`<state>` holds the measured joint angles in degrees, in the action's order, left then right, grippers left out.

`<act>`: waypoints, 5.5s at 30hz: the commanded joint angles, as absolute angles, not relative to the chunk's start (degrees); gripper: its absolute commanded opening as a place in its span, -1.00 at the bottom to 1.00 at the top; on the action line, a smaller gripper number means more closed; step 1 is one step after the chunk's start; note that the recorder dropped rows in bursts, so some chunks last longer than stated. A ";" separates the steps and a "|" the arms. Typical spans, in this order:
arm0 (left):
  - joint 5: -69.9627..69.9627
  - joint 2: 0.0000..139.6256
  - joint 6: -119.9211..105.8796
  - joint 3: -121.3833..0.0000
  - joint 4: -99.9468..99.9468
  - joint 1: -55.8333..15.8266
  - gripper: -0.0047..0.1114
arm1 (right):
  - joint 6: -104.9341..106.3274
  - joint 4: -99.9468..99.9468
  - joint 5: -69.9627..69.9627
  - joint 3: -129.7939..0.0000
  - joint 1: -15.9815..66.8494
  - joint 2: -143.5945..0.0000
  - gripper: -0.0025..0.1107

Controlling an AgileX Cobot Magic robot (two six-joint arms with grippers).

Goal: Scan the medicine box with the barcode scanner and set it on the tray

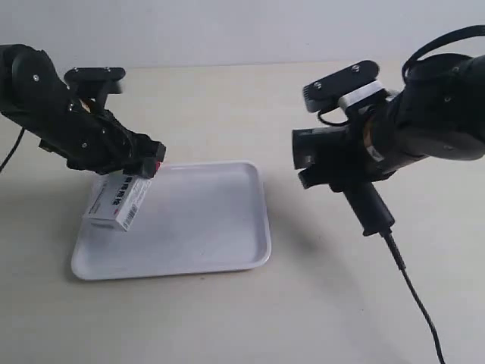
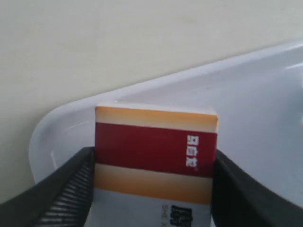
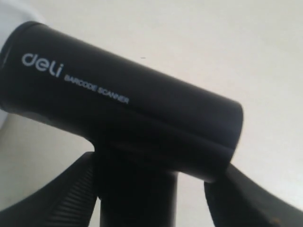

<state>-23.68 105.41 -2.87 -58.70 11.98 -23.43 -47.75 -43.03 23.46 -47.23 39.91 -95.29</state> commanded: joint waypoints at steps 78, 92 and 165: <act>-3.30 27.22 -28.79 -11.85 33.00 -30.54 -0.87 | -45.02 -31.92 4.25 -21.57 35.65 -33.28 -0.95; 11.05 3.85 -34.22 0.00 21.10 -5.33 -0.87 | -45.02 -31.92 4.36 -21.57 35.65 -33.42 -0.95; -14.79 0.00 0.00 0.00 -1.52 4.62 -0.87 | -0.80 12.87 4.60 0.00 11.85 -2.14 -0.95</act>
<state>-14.99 0.33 -0.32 -0.19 -1.33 4.74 -2.13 13.58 3.23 -0.26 20.32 -5.01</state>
